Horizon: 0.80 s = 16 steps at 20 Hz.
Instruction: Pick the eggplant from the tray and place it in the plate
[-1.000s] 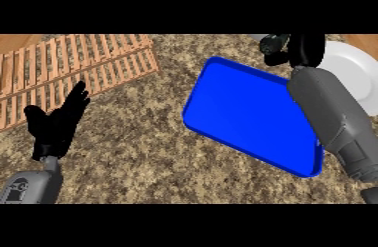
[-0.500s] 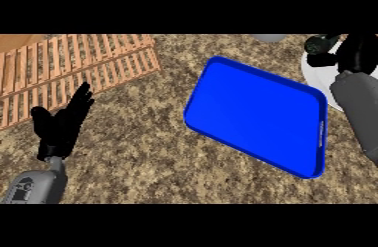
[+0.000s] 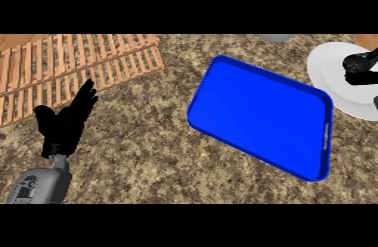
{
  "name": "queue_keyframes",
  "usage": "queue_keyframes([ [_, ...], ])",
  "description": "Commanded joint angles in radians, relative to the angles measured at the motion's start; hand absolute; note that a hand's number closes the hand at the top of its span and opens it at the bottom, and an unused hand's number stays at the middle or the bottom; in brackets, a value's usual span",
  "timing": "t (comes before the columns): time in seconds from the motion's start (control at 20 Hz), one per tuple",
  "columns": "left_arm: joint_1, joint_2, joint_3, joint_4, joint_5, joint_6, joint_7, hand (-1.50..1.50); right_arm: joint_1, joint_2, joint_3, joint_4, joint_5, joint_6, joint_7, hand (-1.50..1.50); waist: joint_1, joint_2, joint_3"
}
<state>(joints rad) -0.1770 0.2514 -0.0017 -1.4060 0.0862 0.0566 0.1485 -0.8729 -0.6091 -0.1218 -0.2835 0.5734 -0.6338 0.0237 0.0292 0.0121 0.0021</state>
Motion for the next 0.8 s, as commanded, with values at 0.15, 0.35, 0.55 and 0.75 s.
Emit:
queue_keyframes([
  [0.15, -0.069, 0.001, 0.021, 0.070, 0.002, -0.008, -0.001, 0.00, -0.031, -0.077, -0.102, 0.097, -0.110, 0.272, -0.057, 1.50, 0.001, 0.009, 0.002],
  [0.35, -0.028, 0.004, 0.024, 0.027, 0.015, -0.024, -0.008, 0.00, 0.028, -0.083, -0.107, 0.126, -0.107, 0.303, -0.197, -1.50, 0.025, 0.011, 0.003],
  [0.55, 0.009, -0.003, 0.005, 0.008, 0.004, -0.035, -0.020, 0.00, 0.069, -0.090, -0.147, 0.079, -0.138, 0.213, -0.361, -1.50, 0.019, 0.007, 0.003],
  [0.75, -0.007, -0.028, 0.001, 0.010, -0.017, 0.012, 0.000, 0.00, 0.072, -0.022, -0.235, -0.014, -0.240, 0.191, -0.555, -1.50, -0.002, -0.002, 0.003],
])
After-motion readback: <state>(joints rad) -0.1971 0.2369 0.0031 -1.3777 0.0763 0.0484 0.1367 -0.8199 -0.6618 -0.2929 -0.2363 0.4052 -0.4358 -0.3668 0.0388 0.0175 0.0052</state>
